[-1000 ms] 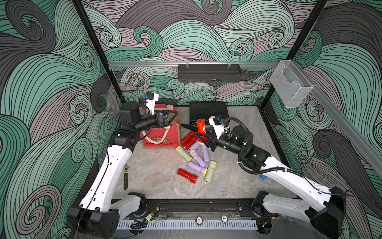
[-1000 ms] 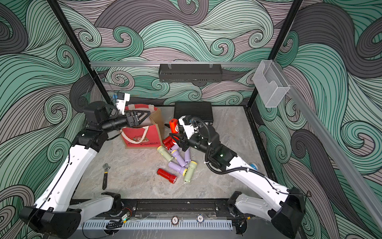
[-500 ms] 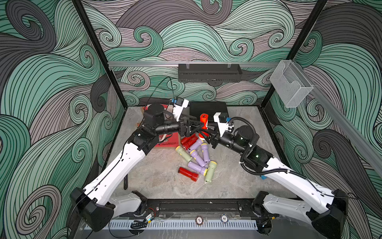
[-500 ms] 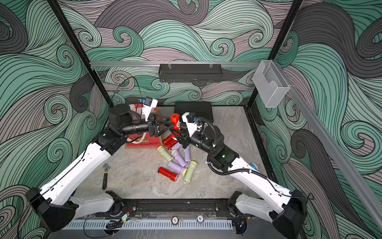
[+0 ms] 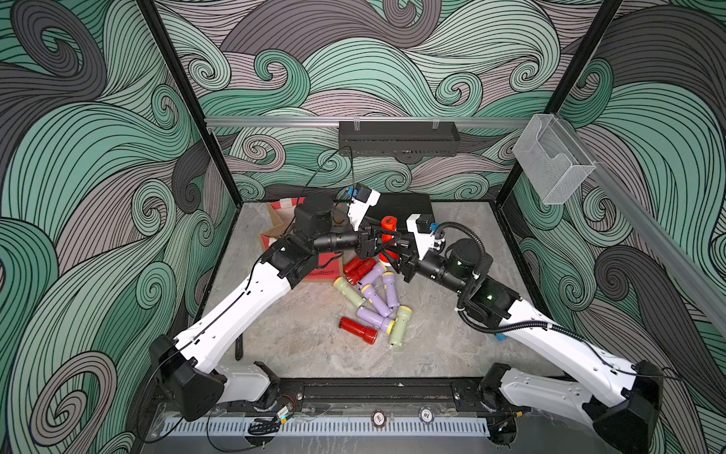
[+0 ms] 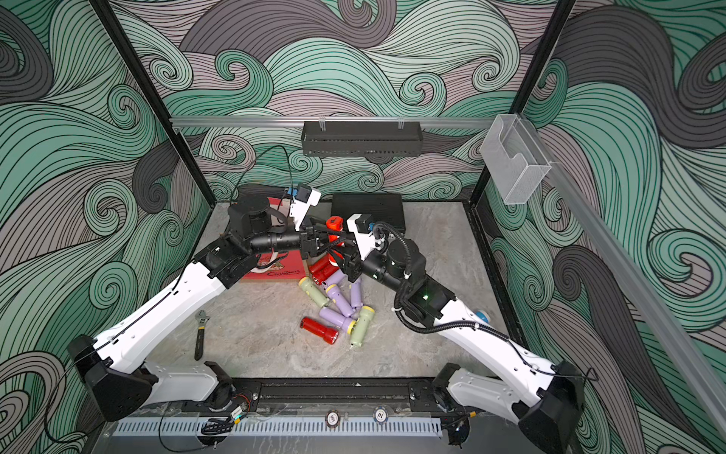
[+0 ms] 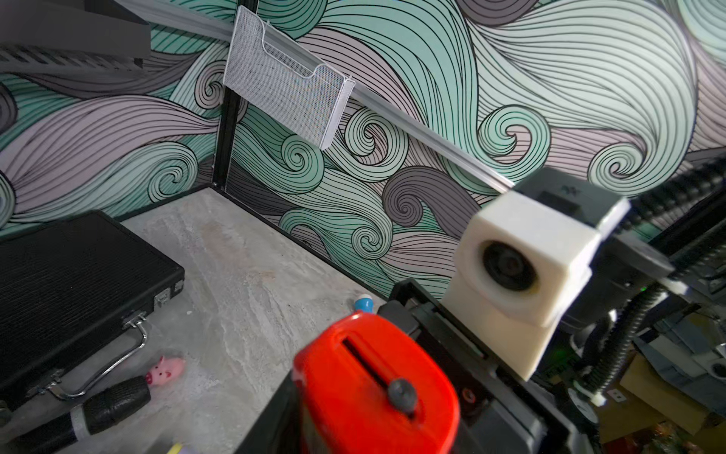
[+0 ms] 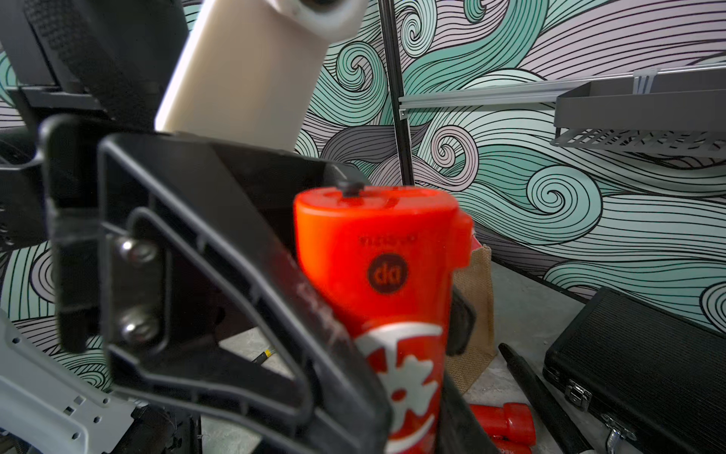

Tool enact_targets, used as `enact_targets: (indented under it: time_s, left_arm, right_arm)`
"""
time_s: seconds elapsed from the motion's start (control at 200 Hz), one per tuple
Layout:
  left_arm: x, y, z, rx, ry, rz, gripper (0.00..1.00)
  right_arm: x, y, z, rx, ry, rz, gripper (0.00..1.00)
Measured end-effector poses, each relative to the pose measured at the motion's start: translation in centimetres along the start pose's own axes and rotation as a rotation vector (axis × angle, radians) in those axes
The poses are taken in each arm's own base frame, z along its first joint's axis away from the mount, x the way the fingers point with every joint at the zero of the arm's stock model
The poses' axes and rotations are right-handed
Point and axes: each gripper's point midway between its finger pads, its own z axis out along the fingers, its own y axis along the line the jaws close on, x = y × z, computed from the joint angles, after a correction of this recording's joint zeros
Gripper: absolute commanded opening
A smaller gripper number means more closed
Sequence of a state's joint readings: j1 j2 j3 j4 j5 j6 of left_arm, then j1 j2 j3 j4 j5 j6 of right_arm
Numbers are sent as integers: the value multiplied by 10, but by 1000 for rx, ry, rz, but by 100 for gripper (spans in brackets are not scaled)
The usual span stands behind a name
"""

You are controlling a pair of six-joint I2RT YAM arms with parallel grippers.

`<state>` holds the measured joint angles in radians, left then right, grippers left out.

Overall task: Put the flashlights into the tote bags
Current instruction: Pick up the flashlight from the center of the board.

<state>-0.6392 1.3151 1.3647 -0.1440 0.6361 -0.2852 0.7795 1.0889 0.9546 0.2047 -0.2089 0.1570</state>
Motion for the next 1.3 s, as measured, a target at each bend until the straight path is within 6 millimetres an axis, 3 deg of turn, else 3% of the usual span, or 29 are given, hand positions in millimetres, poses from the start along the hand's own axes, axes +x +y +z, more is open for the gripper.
enact_targets:
  time_s: [0.39,0.686,0.901,1.302]
  left_arm:
    - [4,8,5,-26,10,11,28]
    - [6,17,9,-61,11,1,0]
    - [8,23,9,-104,14,-7,0]
    - [17,42,5,-214,45,-52,0]
  right_arm:
    - [5,-7,2,32,12,11,0]
    - [10,-14,6,83,22,-2,2]
    - [14,-18,9,117,29,-28,9]
    - [27,-23,19,136,59,-53,31]
